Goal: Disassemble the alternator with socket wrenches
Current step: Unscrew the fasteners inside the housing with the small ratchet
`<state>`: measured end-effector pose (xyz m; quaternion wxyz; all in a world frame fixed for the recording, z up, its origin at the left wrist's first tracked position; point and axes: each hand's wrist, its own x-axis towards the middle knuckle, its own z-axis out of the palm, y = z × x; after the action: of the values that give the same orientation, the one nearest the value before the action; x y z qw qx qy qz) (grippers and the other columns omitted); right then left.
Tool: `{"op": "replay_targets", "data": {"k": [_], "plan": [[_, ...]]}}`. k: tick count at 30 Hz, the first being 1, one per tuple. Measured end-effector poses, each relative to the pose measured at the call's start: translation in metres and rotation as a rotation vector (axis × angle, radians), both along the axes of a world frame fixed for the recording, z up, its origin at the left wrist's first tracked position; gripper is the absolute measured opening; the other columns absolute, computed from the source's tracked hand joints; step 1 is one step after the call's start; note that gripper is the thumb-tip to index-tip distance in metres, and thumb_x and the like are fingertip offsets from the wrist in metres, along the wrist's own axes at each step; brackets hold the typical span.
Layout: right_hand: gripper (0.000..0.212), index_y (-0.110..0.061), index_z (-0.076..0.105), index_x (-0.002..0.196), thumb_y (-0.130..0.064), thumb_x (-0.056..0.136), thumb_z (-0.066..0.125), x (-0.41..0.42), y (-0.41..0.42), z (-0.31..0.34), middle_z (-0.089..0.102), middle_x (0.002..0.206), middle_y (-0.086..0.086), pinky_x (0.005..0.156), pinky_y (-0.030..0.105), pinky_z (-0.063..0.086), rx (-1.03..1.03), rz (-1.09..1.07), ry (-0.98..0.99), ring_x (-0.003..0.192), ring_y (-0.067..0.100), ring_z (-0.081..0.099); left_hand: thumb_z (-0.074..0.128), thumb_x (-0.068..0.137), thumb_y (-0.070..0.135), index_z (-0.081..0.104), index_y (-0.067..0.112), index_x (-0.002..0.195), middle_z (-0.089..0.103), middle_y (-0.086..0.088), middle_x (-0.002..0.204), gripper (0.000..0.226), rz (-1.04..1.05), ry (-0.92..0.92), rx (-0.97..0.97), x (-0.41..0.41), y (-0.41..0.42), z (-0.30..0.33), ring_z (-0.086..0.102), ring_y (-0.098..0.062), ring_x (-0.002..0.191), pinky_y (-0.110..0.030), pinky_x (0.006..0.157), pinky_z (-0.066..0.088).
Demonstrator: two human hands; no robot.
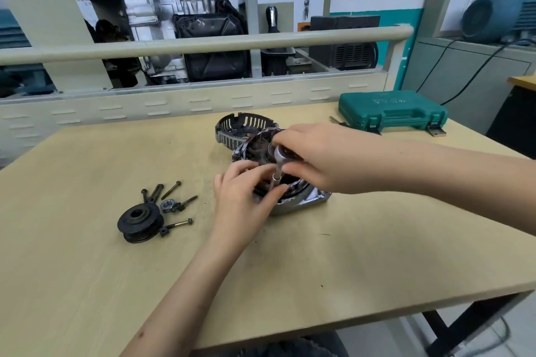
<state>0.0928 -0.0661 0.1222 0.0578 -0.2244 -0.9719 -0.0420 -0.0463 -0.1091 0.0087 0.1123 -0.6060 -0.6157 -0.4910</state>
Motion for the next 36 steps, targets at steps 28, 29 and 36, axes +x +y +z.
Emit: {"op": "replay_targets", "data": {"k": [28,29,36], "plan": [[0.032,-0.029,0.056,0.094,-0.052,0.073,0.046,0.059,0.012,-0.011,0.060,0.061,-0.009,0.049,0.013,0.042,-0.243,-0.147,0.464,0.051,0.013,0.059,0.066,0.073,0.010,0.068,-0.003,0.076,0.067,-0.011,0.066,0.013,0.127,0.246,0.007,-0.002,-0.007,-0.004,0.064,-0.025,0.060,-0.028,0.064,0.036],[0.033,-0.029,0.057,0.094,-0.051,0.073,0.046,0.059,0.013,-0.011,0.060,0.061,-0.009,0.050,0.012,0.041,-0.246,-0.145,0.474,0.050,0.009,0.057,0.066,0.074,0.010,0.068,-0.003,0.078,0.068,-0.012,0.068,0.014,0.119,0.224,0.038,-0.004,-0.010,0.004,0.064,-0.024,0.062,-0.027,0.065,0.037],[0.032,-0.030,0.058,0.094,-0.051,0.071,0.048,0.060,0.013,-0.009,0.063,0.075,-0.012,0.061,0.009,0.043,-0.307,-0.130,0.521,0.067,-0.006,0.059,0.069,0.079,0.001,0.068,0.002,0.078,0.069,-0.011,0.076,0.001,0.264,0.028,-0.080,-0.070,-0.035,0.013,0.062,-0.027,0.075,-0.027,0.068,0.038]]}}
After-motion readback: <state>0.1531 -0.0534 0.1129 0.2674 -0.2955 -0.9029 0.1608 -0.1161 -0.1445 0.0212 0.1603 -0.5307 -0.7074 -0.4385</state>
